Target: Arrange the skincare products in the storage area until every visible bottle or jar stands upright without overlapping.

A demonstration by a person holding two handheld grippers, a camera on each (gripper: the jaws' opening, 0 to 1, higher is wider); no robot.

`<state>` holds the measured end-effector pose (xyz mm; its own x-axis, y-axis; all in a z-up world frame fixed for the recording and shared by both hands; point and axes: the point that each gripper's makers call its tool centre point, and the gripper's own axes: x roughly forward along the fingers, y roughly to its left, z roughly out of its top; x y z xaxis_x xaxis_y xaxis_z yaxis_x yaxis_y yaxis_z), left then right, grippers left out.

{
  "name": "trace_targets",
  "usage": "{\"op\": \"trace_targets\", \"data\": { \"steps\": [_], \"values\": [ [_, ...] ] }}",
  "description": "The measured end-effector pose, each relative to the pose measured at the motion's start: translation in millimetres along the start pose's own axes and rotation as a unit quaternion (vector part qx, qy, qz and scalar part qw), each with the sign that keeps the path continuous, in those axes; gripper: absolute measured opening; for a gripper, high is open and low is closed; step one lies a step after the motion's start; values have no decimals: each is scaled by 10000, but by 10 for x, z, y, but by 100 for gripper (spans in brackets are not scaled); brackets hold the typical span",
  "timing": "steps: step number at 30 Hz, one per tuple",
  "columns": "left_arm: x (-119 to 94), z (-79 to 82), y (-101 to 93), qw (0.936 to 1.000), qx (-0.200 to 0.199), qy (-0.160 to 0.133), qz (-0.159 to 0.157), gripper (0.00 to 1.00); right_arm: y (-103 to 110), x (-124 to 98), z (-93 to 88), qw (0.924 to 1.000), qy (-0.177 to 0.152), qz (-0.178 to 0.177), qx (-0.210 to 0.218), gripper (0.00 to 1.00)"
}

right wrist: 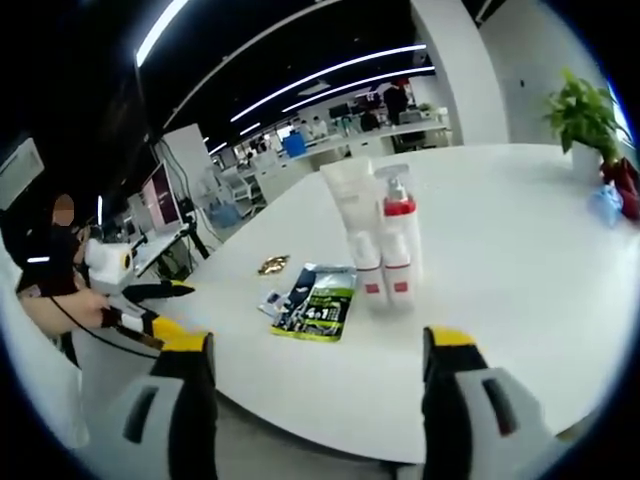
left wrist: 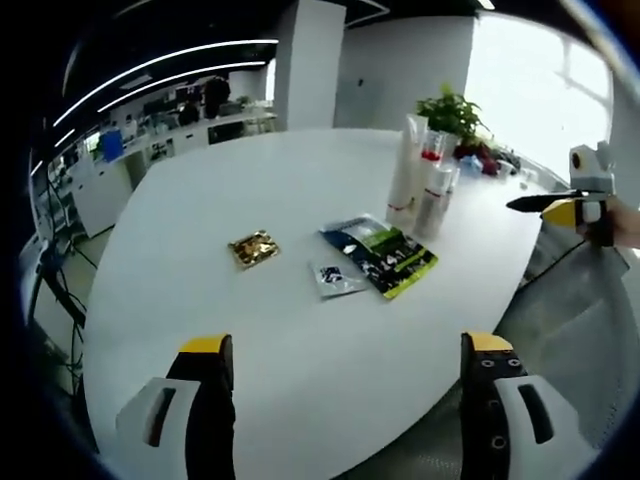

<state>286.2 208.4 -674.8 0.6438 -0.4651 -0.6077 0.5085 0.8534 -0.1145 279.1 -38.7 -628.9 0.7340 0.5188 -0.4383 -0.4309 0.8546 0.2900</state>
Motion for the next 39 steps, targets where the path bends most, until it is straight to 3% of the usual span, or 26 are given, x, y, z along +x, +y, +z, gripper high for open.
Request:
{"op": "trace_targets", "data": {
  "steps": [10,25,39],
  "values": [
    [105,-16,35,9998,113,163,-57,92,-5,0,-5,10000,13,-2,33,86],
    [455,107,175,9935,899,556,-426,91,-3,25,-28,9999,110,12,93,86],
    [811,167,237,9789,1525,1003,-921,90,-76,8,-31,9996,100,-162,185,86]
  ]
}}
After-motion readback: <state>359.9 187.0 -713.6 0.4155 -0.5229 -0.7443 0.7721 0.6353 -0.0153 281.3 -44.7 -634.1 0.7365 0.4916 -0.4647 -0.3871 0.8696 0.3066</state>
